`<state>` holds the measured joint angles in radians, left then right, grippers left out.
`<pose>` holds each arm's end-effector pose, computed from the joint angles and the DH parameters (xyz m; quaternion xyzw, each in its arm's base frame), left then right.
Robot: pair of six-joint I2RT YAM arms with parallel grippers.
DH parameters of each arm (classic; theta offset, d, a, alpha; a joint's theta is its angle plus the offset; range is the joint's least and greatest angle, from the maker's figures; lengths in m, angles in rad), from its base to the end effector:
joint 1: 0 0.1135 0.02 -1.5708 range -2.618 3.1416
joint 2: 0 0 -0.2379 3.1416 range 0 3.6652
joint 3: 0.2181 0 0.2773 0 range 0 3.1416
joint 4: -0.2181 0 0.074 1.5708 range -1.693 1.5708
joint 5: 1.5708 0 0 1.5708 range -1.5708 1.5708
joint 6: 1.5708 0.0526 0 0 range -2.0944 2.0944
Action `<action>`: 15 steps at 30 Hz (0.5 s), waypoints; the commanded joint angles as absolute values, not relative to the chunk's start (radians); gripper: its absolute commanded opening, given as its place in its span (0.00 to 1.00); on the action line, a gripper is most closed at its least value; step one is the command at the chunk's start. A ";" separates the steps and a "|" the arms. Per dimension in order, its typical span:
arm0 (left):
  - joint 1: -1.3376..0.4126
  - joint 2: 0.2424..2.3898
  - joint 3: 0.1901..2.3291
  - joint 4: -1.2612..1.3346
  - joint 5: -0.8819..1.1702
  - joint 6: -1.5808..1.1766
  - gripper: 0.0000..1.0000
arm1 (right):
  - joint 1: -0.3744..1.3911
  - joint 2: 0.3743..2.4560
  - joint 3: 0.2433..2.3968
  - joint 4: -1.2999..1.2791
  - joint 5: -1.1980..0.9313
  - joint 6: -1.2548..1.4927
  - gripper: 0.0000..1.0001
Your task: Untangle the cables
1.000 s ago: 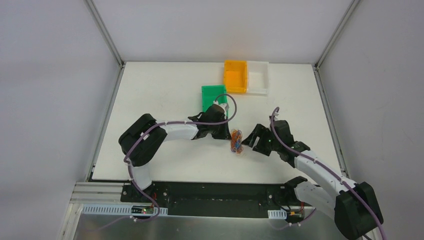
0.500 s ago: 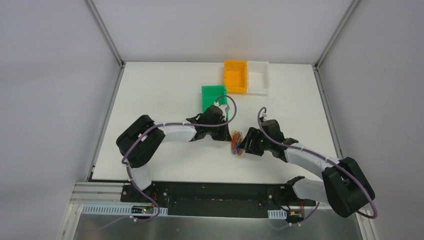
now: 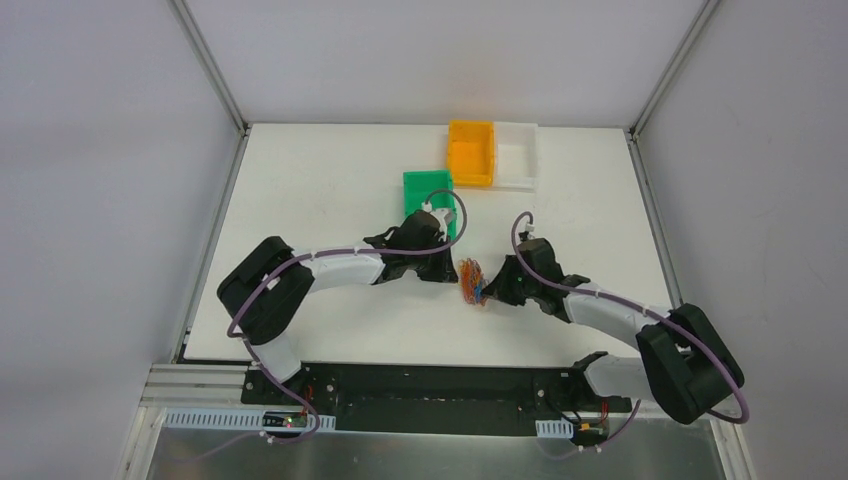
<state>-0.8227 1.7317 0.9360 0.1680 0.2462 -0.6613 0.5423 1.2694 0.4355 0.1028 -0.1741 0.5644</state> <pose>0.2570 -0.2958 0.1235 0.1269 0.8767 -0.3853 0.2584 0.2260 0.1468 0.0965 -0.0254 0.9100 0.2810 0.3038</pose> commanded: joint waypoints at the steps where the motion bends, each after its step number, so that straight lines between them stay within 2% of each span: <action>1: -0.781 1.606 0.901 0.096 0.195 -0.656 0.00 | 0.527 1.213 0.467 -0.046 0.089 0.588 0.00; 15: -0.597 1.163 0.676 -0.148 0.024 -0.572 0.00 | 0.438 1.071 0.478 -0.183 0.251 0.667 0.00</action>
